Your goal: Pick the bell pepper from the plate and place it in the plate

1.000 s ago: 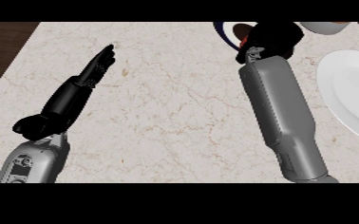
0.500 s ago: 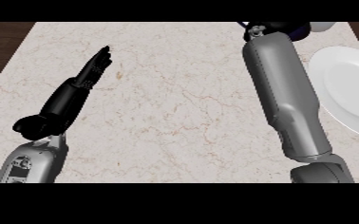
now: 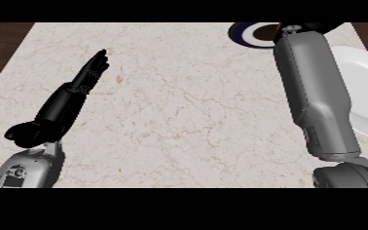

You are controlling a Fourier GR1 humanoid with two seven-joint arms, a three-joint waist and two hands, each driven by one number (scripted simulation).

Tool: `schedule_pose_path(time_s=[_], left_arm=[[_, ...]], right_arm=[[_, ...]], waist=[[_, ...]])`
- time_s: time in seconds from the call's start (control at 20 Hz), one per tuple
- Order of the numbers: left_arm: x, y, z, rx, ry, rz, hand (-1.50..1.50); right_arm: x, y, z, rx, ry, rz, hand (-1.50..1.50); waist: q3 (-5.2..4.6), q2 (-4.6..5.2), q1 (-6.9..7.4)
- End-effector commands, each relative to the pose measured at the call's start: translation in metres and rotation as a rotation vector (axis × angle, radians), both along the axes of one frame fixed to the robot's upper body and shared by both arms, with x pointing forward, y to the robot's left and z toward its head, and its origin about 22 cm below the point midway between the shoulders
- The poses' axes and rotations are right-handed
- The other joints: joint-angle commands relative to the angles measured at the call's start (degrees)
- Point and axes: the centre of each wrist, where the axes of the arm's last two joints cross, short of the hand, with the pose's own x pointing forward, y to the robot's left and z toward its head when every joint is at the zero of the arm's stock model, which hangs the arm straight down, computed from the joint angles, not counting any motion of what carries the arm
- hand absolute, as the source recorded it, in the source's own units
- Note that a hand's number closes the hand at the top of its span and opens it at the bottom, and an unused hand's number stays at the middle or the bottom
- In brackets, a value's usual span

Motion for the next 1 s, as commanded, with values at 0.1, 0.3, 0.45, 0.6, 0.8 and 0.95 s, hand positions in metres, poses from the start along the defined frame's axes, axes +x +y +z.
schedule_pose_path(time_s=[0.1,0.3,0.45,0.6,0.8,0.95], left_arm=[[-0.006,0.014,-0.016,-0.004,0.016,0.018,0.0],[-0.008,0.016,-0.01,0.004,0.0,0.012,0.0],[-0.012,0.008,-0.011,0.001,-0.002,-0.001,0.0],[-0.005,0.0,-0.012,0.006,0.004,0.007,0.0],[0.0,-0.003,-0.001,0.015,0.015,0.0,0.0],[-0.008,-0.005,-0.002,0.006,-0.007,0.003,0.0]], right_arm=[[-0.007,-0.062,-0.019,0.019,-0.225,-0.145,1.5],[-0.007,-0.076,-0.036,-0.054,-0.202,-0.191,1.5],[-0.017,-0.134,-0.042,-0.051,-0.193,-0.214,1.5],[-0.014,-0.147,-0.046,-0.023,-0.117,-0.252,1.5],[-0.026,-0.17,-0.065,0.14,-0.114,-0.332,1.5],[-0.042,-0.196,-0.09,0.258,-0.095,-0.387,-1.5]], waist=[[0.17,0.14,-1.12],[0.14,-0.04,-0.87],[0.18,0.06,-0.89],[0.18,0.27,-0.6],[0.21,0.07,-1.16],[0.3,0.26,-0.41]])
